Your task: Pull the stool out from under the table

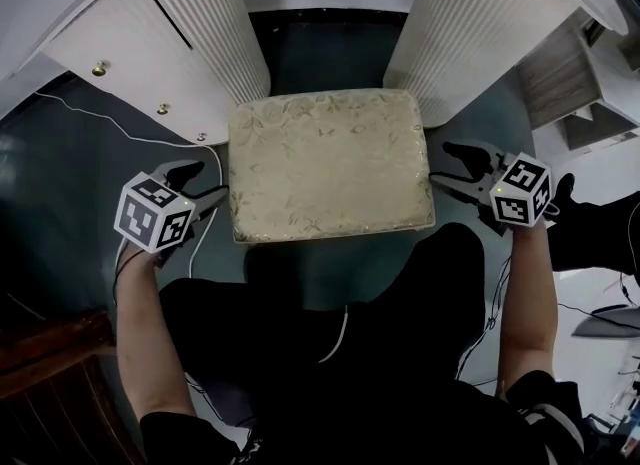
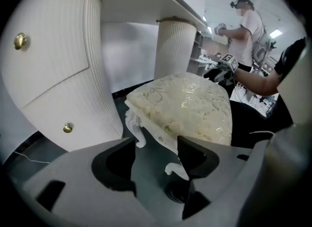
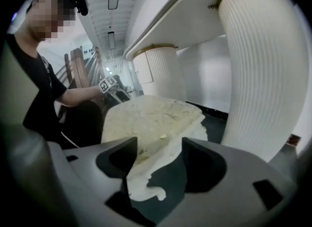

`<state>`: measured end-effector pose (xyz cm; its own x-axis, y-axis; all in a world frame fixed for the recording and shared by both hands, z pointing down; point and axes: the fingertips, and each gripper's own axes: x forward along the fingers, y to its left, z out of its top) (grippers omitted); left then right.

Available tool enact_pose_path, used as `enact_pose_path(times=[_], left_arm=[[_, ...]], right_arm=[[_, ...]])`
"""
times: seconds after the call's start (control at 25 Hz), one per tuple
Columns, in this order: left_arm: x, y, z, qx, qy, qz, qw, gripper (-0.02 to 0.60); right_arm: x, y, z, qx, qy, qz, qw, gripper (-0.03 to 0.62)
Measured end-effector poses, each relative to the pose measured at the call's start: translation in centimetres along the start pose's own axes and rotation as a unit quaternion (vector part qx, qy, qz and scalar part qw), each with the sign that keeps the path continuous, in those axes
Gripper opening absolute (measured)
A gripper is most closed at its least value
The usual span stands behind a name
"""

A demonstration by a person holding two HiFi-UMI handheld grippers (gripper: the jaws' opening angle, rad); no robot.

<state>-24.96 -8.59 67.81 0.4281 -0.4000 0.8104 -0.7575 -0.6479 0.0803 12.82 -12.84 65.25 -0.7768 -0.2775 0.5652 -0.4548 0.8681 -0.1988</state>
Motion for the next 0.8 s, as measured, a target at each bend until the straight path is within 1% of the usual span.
enact_pose_path(times=[0.04,0.08,0.16,0.2,0.24,0.28,0.36,0.4,0.44,0.52,0.56,0.6,0.68,0.8], left_arm=[[-0.3,-0.5,-0.1,0.008,0.006,-0.018,0.9998,0.287],[-0.6,-1.1,-0.2,0.016,0.011,-0.036,0.9992,0.3],[-1.1,-2.3,-0.2,0.033,0.019,-0.072,0.9967,0.339],[-1.3,-2.9,0.0,0.043,0.022,-0.086,0.9951,0.351],[-1.3,-3.4,0.1,0.054,0.024,-0.096,0.9936,0.36],[-1.2,-3.9,0.3,0.066,0.028,-0.104,0.992,0.369],[-0.9,-4.7,0.5,0.091,0.04,-0.115,0.9884,0.392],[-0.6,-5.1,0.6,0.103,0.047,-0.12,0.9863,0.399],[-0.4,-5.4,0.7,0.115,0.054,-0.125,0.984,0.399],[-0.3,-6.1,0.8,0.138,0.07,-0.141,0.9779,0.396],[-0.3,-6.7,0.7,0.147,0.079,-0.152,0.9742,0.357],[-0.3,-7.2,0.7,0.155,0.087,-0.161,0.9707,0.284],[-0.3,-7.7,0.8,0.162,0.103,-0.165,0.9674,0.29],[-0.2,-7.6,0.7,0.153,0.117,-0.163,0.9678,0.281]], right_arm=[[0.2,0.7,0.1,-0.002,0.008,0.016,1.0,0.304],[0.3,1.2,0.0,-0.007,0.018,0.026,0.999,0.314],[0.5,1.6,-0.1,-0.013,0.035,0.037,0.999,0.315],[0.5,1.8,-0.3,-0.013,0.045,0.046,0.998,0.335],[0.6,2.2,-0.5,-0.013,0.056,0.06,0.997,0.376],[0.7,2.8,-0.8,-0.014,0.07,0.077,0.994,0.402],[1.1,4.1,-1.5,-0.026,0.101,0.103,0.989,0.44],[1.4,4.6,-1.8,-0.034,0.117,0.11,0.986,0.443],[1.6,5.0,-2.0,-0.041,0.13,0.113,0.984,0.439],[1.9,5.3,-2.0,-0.051,0.153,0.11,0.981,0.449],[1.9,5.4,-2.0,-0.054,0.164,0.107,0.979,0.446],[1.9,5.4,-2.0,-0.054,0.173,0.104,0.978,0.445],[2.0,5.4,-1.9,-0.056,0.191,0.096,0.975,0.442],[2.2,5.5,-1.5,-0.066,0.238,0.081,0.966,0.417]])
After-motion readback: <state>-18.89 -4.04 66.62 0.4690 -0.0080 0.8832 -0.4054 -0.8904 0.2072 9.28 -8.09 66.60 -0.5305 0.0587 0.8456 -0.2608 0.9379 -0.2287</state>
